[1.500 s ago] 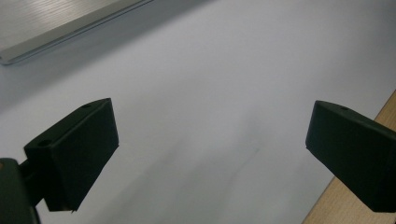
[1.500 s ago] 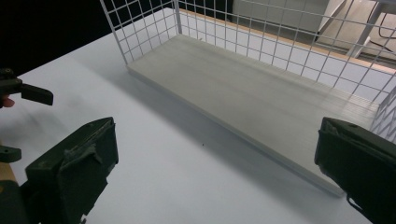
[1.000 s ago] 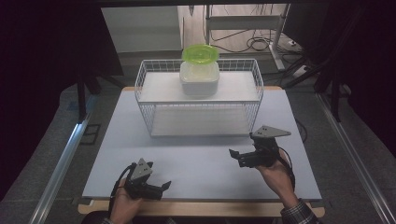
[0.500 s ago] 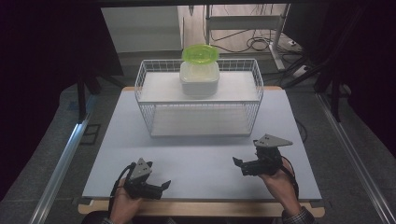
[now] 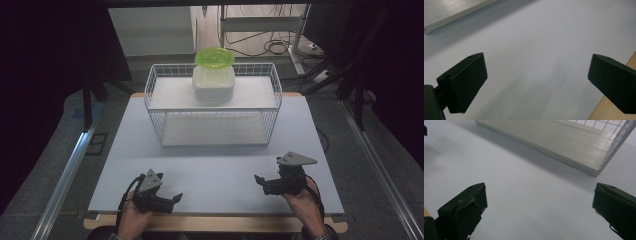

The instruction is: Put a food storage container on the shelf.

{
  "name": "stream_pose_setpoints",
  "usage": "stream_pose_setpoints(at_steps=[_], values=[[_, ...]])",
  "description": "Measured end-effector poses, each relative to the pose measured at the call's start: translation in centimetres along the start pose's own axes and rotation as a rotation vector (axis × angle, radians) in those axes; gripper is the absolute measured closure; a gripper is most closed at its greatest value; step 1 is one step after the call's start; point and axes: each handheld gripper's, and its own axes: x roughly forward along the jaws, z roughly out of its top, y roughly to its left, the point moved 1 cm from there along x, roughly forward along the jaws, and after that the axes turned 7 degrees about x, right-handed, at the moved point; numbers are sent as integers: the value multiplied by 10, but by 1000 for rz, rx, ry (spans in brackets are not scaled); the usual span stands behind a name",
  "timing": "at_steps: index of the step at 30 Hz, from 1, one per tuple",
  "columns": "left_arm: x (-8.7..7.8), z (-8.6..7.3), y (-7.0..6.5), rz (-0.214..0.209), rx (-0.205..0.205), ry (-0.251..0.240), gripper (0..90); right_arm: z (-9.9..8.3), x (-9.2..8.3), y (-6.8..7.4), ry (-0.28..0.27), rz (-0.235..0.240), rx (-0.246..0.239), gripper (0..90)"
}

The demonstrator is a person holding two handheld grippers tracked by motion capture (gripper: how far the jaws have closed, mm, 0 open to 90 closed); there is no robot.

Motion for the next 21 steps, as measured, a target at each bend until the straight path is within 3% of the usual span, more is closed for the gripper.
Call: stream_pose_setpoints(at_steps=[21], values=[[1,0,-1,3,14,-1,14,-25,12,-1,79,-13,-9,0]])
